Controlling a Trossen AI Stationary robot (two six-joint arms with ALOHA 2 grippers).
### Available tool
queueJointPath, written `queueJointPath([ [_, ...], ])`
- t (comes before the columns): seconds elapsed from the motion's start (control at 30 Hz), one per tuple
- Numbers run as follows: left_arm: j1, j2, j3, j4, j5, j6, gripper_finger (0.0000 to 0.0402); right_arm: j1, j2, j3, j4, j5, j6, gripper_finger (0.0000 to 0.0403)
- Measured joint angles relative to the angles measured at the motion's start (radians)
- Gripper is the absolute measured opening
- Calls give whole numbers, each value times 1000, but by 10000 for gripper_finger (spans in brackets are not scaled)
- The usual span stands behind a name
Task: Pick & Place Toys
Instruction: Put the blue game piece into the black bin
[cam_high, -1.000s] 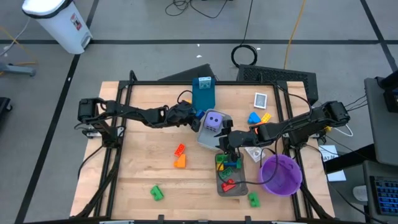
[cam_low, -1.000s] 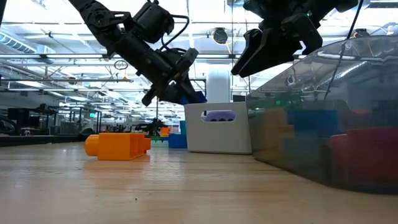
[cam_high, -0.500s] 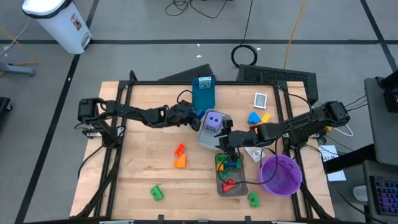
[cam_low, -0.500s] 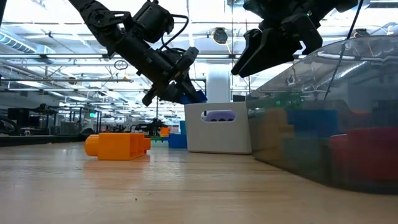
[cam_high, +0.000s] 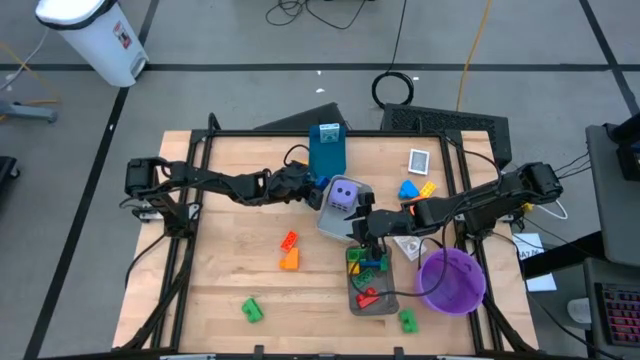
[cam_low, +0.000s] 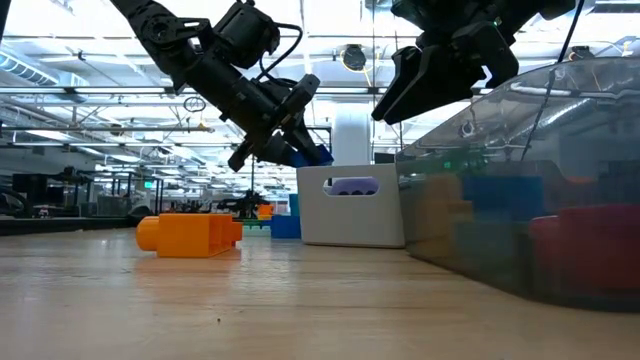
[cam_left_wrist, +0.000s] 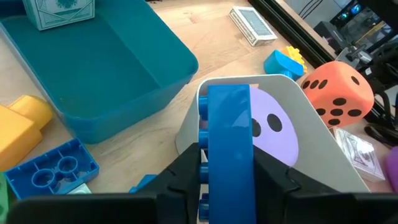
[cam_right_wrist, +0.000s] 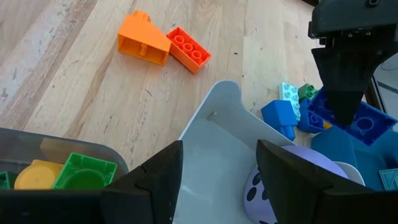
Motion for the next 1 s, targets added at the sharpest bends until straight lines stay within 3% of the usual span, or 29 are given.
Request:
queueJointPath([
  [0.3,0,0,0,3,0,-3,105,0,0,0,0,0,0,199],
  [0.67,0,0,1,219,9,107,100,0,0,0,0,0,0,199],
  [1.0,0,0,2,231,11,90,100,0,0,0,0,0,0,199],
])
